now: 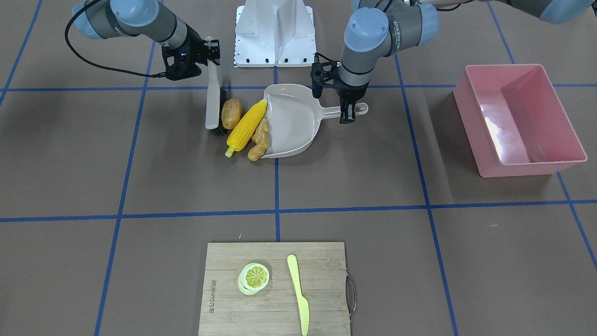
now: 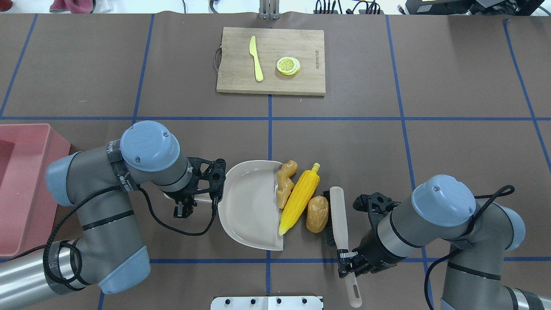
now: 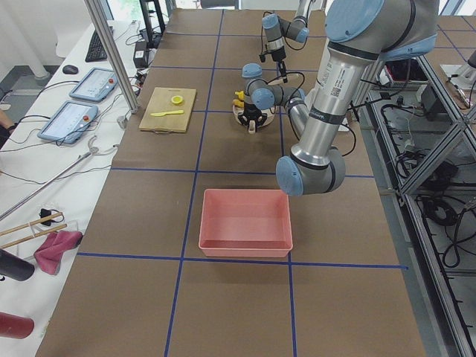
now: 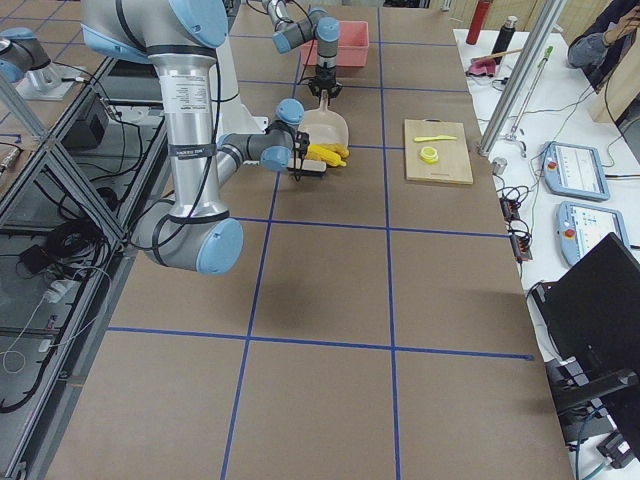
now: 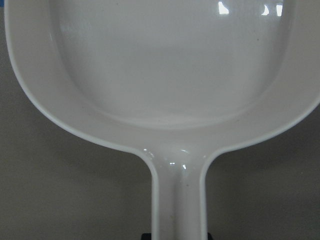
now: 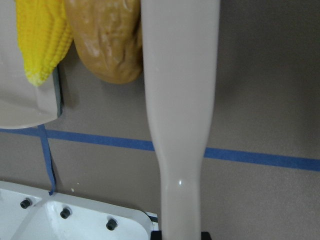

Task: Sweep and dump trash into bin
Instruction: 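Sweep the corn, ginger and potato into the dustpan with the right-held brush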

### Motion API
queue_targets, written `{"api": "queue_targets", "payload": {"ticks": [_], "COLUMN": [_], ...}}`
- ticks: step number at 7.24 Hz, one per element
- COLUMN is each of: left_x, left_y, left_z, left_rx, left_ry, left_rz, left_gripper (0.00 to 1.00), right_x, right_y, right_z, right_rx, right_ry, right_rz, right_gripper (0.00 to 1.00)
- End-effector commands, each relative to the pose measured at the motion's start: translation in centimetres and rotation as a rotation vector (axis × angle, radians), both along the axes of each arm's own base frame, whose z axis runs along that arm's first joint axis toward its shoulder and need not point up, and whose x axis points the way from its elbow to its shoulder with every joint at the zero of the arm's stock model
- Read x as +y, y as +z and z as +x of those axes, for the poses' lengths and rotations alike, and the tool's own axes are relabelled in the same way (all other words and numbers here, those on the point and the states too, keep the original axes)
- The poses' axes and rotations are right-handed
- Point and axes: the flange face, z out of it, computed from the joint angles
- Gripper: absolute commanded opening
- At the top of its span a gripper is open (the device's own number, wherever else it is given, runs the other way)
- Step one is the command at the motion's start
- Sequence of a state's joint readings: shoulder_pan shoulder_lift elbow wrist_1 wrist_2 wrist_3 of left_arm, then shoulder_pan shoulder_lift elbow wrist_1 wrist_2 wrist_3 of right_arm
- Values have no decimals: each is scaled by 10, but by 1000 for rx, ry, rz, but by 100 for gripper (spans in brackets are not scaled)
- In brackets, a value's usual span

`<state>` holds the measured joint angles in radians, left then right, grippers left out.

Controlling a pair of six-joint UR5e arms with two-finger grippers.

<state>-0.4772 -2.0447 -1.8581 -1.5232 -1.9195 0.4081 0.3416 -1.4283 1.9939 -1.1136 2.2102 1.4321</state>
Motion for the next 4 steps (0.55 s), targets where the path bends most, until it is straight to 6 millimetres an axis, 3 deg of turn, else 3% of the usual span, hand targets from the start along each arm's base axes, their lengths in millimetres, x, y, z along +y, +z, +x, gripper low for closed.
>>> {"api": "queue_targets", "payload": {"ticks": [1, 2, 4], "left_x": [0, 0, 1], "left_y": [0, 0, 0], "left_z": [0, 0, 2], "left_rx": [0, 0, -1], "left_ry": [0, 1, 3], "left_rz": [0, -1, 0], "left_gripper": [0, 0, 0], "right_x": [-7, -13, -17], "right_y": [-13, -20, -56], "right_z": [-18, -31, -59], "right_rx": [-15, -17, -2], "right_ry": [9, 17, 32], "right_rz": [10, 5, -25], "right_gripper": [0, 0, 0]}}
